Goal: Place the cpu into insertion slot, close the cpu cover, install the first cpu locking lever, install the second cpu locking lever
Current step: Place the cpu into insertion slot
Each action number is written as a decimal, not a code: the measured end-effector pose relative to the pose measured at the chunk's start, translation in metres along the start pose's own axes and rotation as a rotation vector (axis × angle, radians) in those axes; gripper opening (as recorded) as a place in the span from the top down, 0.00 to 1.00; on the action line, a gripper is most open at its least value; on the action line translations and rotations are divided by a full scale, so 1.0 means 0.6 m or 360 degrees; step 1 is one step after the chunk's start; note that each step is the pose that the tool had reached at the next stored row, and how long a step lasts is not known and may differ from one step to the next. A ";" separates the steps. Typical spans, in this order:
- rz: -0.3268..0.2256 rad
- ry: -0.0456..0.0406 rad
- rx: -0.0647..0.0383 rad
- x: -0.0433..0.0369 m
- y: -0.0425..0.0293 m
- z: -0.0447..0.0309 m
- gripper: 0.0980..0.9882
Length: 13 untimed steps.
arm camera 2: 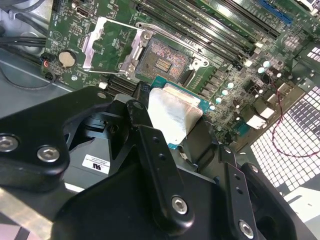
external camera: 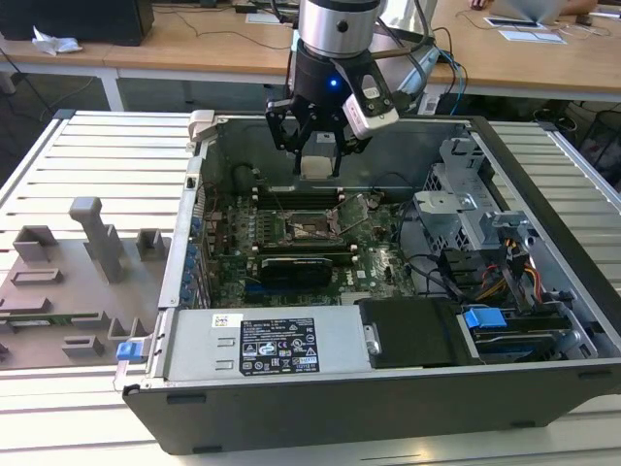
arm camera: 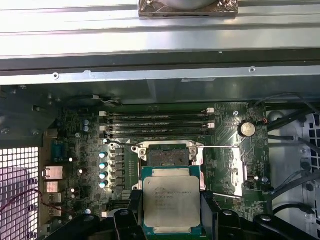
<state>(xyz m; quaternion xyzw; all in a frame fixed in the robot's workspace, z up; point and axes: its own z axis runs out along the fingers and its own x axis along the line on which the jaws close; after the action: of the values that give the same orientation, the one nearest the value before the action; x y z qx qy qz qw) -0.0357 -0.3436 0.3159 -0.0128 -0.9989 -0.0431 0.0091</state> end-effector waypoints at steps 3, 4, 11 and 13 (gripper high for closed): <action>0.0000 0.0000 0.0000 0.000 0.000 0.003 0.50; 0.0000 0.0000 0.0000 0.000 0.000 0.004 0.50; 0.0000 0.0000 0.0001 0.000 -0.001 0.010 0.50; 0.0000 0.0000 0.0001 0.000 -0.001 0.010 0.50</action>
<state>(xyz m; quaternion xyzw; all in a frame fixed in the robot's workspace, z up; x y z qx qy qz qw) -0.0357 -0.3437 0.3097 -0.0128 -0.9990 -0.0427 0.0091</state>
